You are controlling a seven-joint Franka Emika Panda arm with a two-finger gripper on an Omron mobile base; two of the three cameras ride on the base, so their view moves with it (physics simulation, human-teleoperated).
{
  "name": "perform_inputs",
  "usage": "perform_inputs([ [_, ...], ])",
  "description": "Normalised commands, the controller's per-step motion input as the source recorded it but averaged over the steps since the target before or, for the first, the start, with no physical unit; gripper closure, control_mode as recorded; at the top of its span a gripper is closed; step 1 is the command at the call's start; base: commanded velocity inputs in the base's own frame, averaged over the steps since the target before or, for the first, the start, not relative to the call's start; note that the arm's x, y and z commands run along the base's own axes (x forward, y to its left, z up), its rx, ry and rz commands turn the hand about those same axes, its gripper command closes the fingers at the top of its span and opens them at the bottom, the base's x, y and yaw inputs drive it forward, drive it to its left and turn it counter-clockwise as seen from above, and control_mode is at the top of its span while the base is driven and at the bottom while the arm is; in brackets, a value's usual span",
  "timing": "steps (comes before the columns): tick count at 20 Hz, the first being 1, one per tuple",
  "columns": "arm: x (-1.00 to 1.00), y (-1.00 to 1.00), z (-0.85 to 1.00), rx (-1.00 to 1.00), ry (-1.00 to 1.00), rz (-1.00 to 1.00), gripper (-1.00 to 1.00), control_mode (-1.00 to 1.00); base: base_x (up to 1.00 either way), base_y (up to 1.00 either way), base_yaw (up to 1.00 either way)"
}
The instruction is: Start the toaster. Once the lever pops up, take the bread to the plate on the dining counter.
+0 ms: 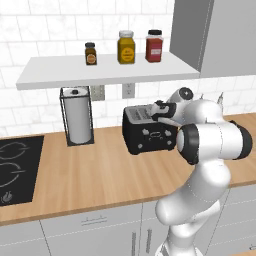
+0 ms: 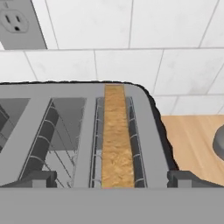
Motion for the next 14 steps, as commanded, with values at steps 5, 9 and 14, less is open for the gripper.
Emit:
perform_inputs([
  [5,0.19,0.0,-0.07,-0.01,0.0,0.0,-1.0,-1.0,0.0,0.0,0.0],
  [9,0.13,0.0,-0.05,0.0,0.0,0.0,-1.0,-1.0,0.0,0.0,0.0],
  [14,0.02,0.0,-0.05,0.0,0.0,0.0,1.0,-1.0,0.0,0.0,0.0],
])
